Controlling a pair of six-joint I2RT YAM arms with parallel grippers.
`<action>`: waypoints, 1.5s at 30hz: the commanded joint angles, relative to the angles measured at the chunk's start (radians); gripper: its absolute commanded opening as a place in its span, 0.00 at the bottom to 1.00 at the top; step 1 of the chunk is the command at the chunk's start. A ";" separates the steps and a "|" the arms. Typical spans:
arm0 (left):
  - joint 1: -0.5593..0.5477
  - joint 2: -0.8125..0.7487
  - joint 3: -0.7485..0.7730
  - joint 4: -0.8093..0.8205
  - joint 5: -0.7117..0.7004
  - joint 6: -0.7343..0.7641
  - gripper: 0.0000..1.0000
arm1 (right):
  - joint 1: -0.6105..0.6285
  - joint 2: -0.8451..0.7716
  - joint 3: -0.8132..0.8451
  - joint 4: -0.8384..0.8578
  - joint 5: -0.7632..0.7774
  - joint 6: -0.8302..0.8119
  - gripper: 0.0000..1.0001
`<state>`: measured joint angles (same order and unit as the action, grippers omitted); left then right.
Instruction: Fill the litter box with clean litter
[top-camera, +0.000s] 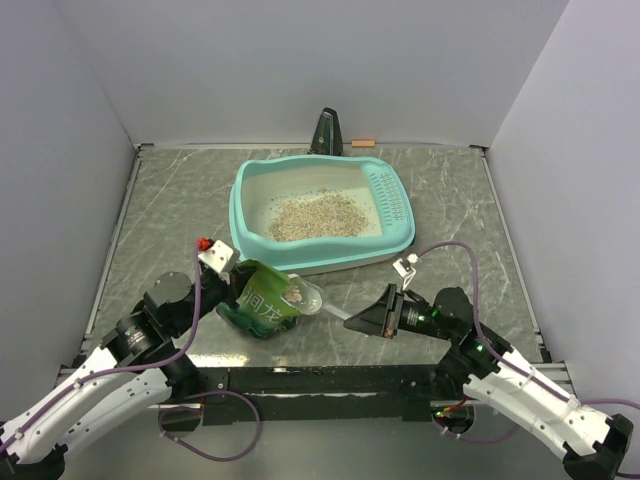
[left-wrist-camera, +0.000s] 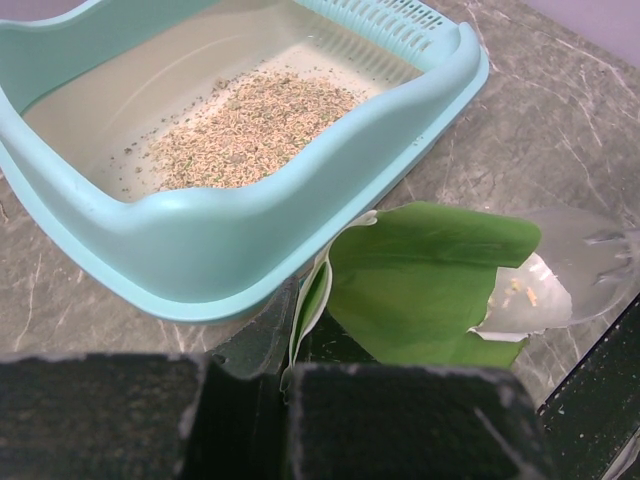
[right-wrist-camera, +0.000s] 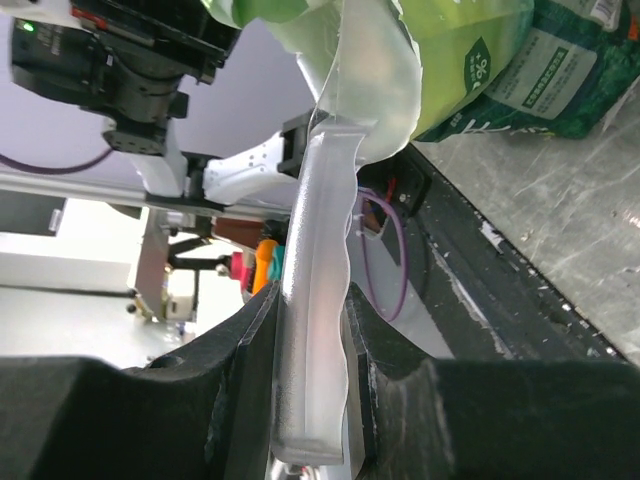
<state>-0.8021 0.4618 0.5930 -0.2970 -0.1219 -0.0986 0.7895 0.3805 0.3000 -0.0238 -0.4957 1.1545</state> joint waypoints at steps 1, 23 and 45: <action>0.003 -0.002 0.014 0.010 -0.028 -0.009 0.01 | -0.006 -0.081 -0.015 -0.036 0.060 0.066 0.00; 0.003 -0.015 0.010 0.010 -0.071 -0.009 0.01 | -0.004 -0.193 0.137 -0.263 0.071 0.063 0.00; 0.003 -0.028 0.011 0.012 -0.032 -0.012 0.01 | -0.032 0.115 0.413 -0.211 0.329 0.014 0.00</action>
<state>-0.8021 0.4519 0.5930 -0.2989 -0.1619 -0.0986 0.7841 0.4328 0.6292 -0.3294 -0.2424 1.1984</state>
